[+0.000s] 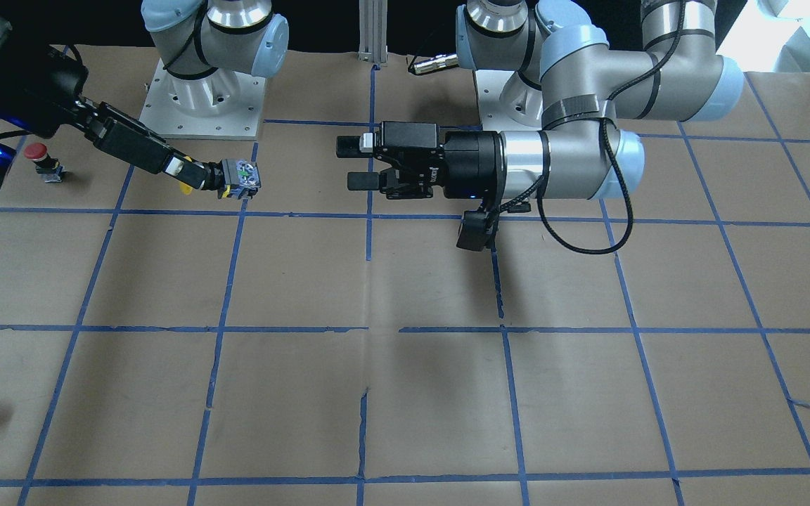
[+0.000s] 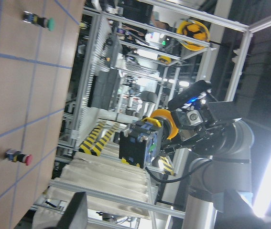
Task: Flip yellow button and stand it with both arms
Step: 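Lower the yellow button upright with the right gripper onto the table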
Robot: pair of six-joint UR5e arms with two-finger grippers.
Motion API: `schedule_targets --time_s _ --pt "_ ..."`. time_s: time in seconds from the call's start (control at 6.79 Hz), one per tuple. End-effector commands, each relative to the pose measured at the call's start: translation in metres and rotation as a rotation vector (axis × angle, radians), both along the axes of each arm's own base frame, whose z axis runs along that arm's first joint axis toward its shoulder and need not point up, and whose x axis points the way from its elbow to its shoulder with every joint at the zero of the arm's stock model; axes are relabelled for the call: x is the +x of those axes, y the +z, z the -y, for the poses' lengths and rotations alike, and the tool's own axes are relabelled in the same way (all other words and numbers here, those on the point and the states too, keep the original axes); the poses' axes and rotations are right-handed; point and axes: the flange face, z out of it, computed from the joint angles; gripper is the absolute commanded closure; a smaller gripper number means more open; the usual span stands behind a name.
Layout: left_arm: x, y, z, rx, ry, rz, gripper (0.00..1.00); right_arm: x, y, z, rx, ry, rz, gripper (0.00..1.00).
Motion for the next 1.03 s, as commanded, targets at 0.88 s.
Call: schedule_targets --time_s 0.88 --pt "0.093 0.095 -0.041 -0.131 -0.097 1.420 0.00 -0.163 -0.127 -0.026 -0.419 0.881 -0.652 0.74"
